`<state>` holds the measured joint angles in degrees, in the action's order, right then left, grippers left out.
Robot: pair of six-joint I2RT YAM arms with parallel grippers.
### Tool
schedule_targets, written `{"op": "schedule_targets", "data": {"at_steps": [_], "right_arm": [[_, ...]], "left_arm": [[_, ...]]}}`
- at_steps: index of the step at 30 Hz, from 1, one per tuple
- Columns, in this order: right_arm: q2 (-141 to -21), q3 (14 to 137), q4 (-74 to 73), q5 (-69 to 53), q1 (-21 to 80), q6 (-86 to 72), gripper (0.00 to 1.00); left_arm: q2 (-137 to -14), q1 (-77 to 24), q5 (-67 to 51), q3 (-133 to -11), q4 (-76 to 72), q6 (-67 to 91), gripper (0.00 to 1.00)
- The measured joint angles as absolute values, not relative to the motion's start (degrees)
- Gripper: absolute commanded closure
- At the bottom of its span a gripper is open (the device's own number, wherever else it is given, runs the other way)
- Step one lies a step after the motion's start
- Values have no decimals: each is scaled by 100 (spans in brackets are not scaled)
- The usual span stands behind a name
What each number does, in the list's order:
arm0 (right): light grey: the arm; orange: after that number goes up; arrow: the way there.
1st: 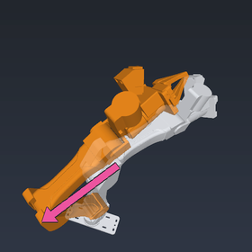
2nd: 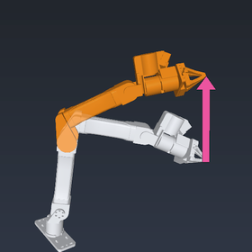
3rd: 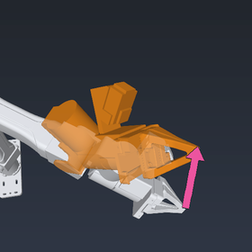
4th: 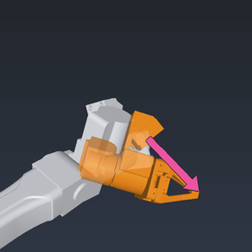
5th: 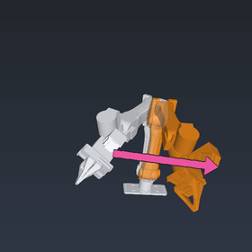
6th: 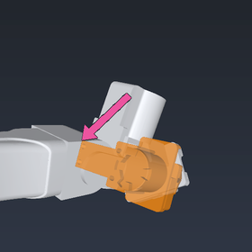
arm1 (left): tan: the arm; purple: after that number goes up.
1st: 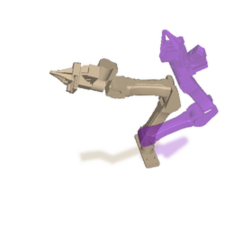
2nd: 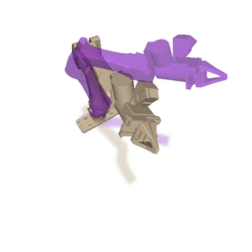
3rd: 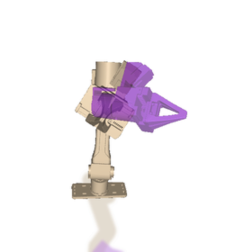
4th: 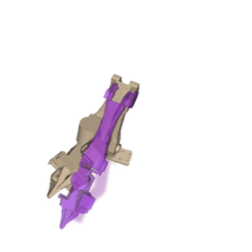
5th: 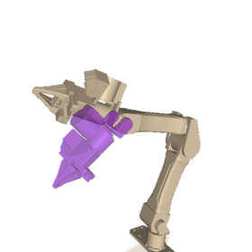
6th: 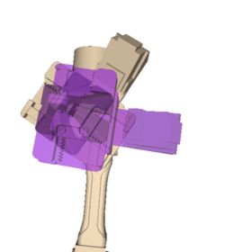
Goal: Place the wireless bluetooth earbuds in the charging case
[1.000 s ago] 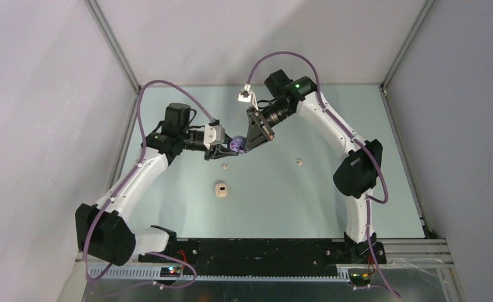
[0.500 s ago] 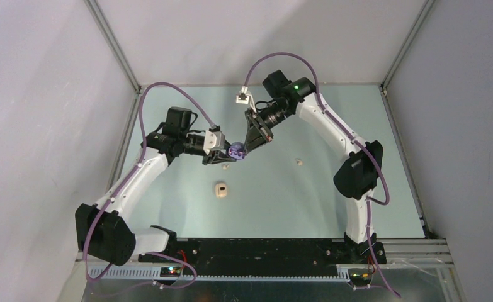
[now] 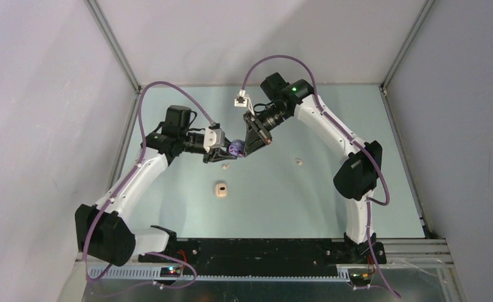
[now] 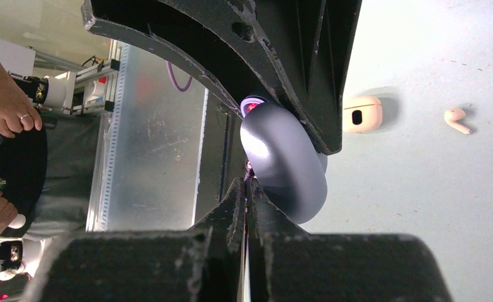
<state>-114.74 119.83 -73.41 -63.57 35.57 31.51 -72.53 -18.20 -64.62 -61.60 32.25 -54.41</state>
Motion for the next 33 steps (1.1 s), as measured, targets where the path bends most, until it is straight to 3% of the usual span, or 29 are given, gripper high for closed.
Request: {"op": "schedule_targets", "data": {"at_steps": [33], "right_arm": [[-11413,11926,-7037,-5883,3667,2652,100]], "left_arm": [[-7172,-1822,-6154,-6160,3542,-5728,100]]}}
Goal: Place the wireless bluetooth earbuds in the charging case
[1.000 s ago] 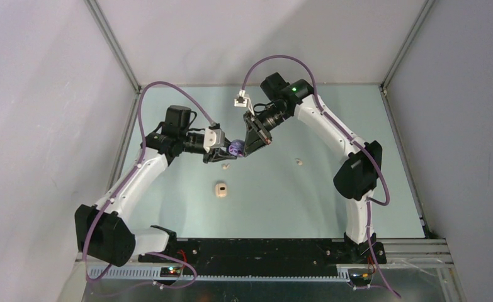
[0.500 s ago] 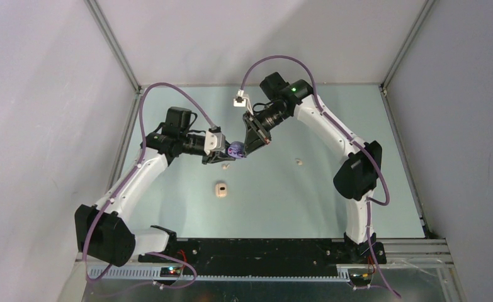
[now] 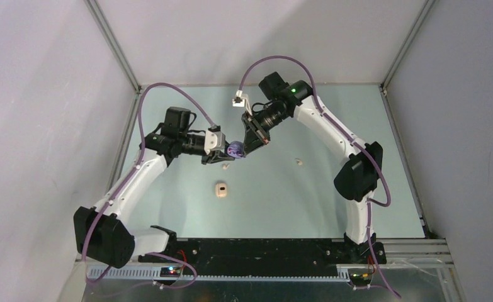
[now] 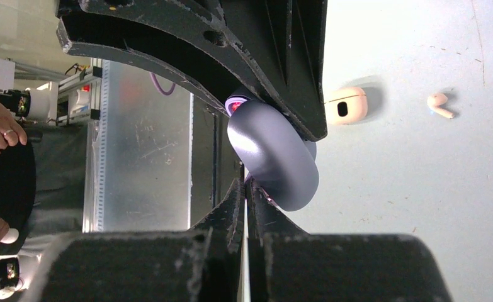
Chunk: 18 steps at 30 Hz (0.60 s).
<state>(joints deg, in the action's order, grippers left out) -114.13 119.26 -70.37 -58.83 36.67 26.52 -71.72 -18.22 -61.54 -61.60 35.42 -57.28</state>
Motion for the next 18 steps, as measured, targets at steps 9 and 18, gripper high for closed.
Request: {"op": "schedule_targets", "data": {"at_steps": [9,18], "right_arm": [[-11399,11926,-6984,-5894,3669,2565,100],[-11399,11926,-6930,-5937,3669,2576,100]], "left_arm": [[-7135,-1822,-6147,-6104,3352,-5395,100],[-7120,-1824,-6173,-5999,3035,-5030,100]]}}
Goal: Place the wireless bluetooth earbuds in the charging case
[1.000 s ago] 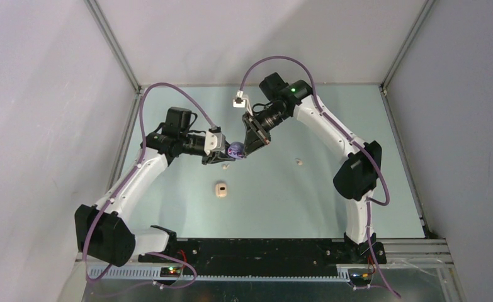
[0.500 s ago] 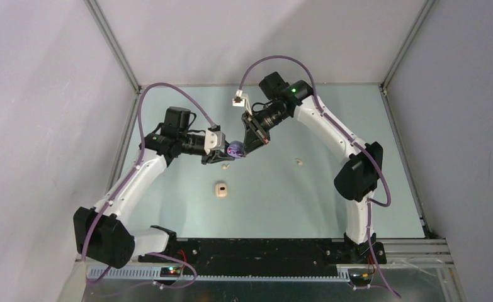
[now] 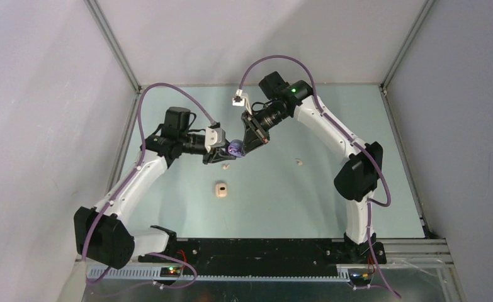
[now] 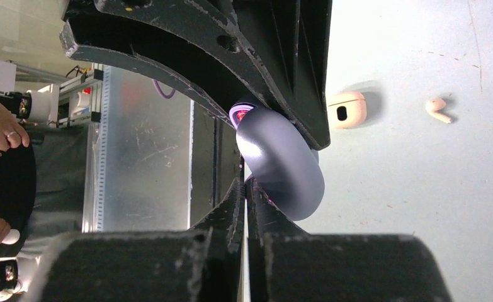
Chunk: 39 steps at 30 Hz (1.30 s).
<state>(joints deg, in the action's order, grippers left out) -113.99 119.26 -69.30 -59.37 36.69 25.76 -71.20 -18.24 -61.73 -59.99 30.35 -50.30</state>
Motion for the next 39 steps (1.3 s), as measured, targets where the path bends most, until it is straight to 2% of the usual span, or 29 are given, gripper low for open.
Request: {"op": "schedule_targets", "data": {"at_steps": [12,18,24,39], "right_arm": [[-11319,11782,-6687,-5911,3664,2611,100],[-11238,11688,-6543,-5874,3664,2613,90],[-11015,11574,-6357,-5734,3667,2611,84],[-10615,11507,-6005,-5446,3691,2674,82]], "left_arm": [[-7120,-1820,-6169,-5929,2823,-4781,100],[-7120,-1817,-6167,-5922,2779,-4744,100],[-7120,-1813,-6274,-5922,2604,-4692,100],[-7118,-1802,-6628,-5784,1780,-3940,100]]}}
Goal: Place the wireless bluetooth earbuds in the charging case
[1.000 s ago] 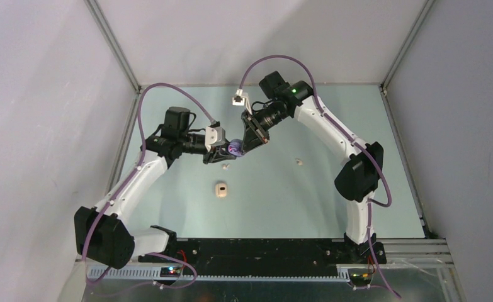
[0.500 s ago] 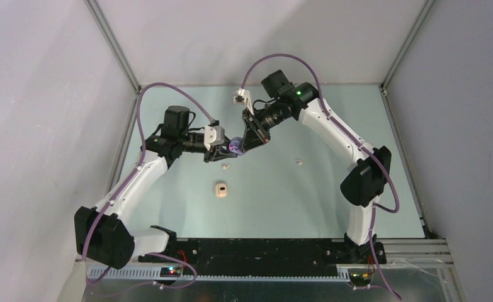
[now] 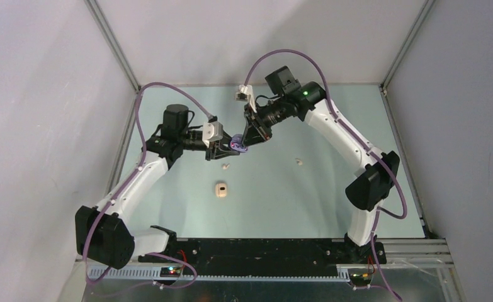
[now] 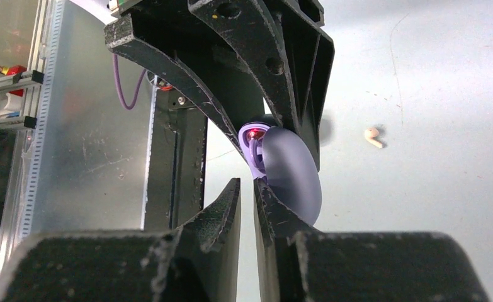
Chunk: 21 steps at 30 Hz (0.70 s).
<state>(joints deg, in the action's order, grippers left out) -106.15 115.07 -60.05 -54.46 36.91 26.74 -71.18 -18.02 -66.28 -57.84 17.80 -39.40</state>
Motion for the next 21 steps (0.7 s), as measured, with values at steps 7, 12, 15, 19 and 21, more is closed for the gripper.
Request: {"op": "schedule_targets", "data": {"at_steps": [7,12,15,19,21], "right_arm": [[-10339,11515,-5833,-5422,3522,2576,53],[-9511,10943,-5041,-5441,2967,2279,7],[-9220,10645,-4831,-5433,2714,2499,1],[-9334,10534,-4936,-5419,2858,3232,1],[-9489,10541,-5048,-5404,2987,3603,1]], "left_arm": [[-7118,-1780,-6681,-5784,1343,-3489,100],[-7120,-1780,-6785,-5784,803,-3050,100],[-7124,-1780,-6792,-5795,657,-2985,100],[-7207,-1782,-6788,-5911,676,-3006,100],[-7240,-1782,-6770,-5946,672,-3009,100]]}}
